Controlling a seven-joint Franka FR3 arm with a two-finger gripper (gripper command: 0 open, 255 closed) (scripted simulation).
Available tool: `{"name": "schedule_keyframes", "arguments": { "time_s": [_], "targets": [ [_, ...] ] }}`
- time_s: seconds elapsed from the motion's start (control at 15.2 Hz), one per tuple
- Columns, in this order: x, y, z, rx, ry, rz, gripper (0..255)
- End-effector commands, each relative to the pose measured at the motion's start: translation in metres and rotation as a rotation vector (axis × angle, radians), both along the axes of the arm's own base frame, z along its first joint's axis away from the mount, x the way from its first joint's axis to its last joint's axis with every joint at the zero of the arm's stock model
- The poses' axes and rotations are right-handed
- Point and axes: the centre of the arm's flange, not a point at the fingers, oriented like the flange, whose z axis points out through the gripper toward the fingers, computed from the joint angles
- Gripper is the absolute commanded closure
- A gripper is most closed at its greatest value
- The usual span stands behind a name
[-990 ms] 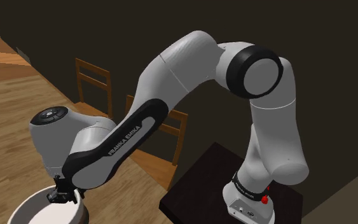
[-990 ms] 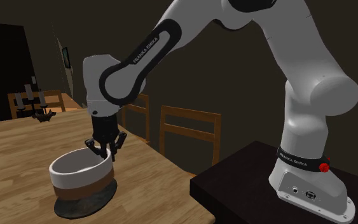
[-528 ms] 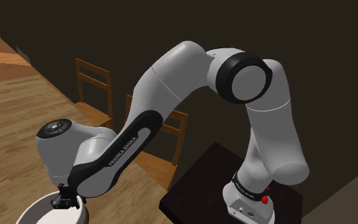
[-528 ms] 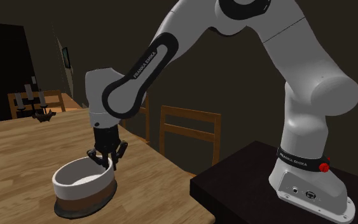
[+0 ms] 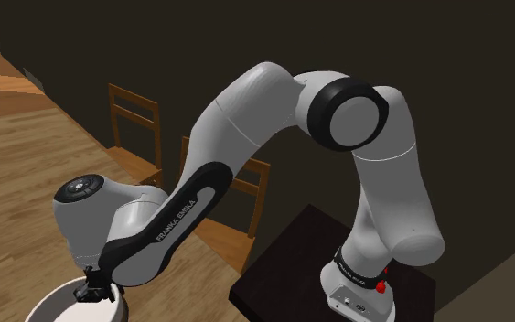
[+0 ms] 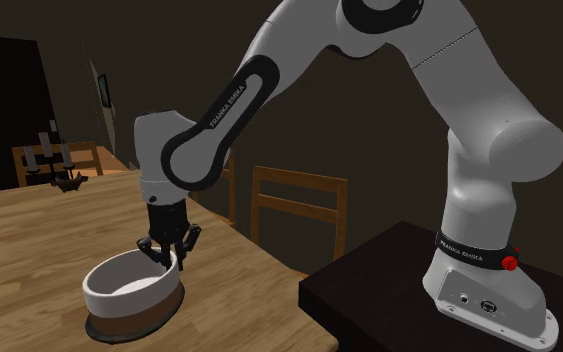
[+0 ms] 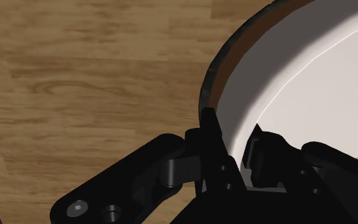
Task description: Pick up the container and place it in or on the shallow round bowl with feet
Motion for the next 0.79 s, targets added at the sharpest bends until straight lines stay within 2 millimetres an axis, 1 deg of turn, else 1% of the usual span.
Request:
{"name": "schedule_keyframes", "arguments": {
  "time_s": [0.0,0.07,0.4,0.59,0.66,0.73],
  "targets": [
    [0.0,0.0,0.0,0.001,-0.001,0.0,255],
    [0.0,0.0,0.0,0.001,-0.001,0.0,0],
    [0.0,0.0,0.0,0.001,-0.001,0.0,0],
    [0.0,0.0,0.04,0.001,-0.001,0.0,0],
    [0.0,0.0,0.05,0.001,-0.001,0.0,0],
    [0.0,0.0,0.05,0.001,-0.001,0.0,0]
  ]
}}
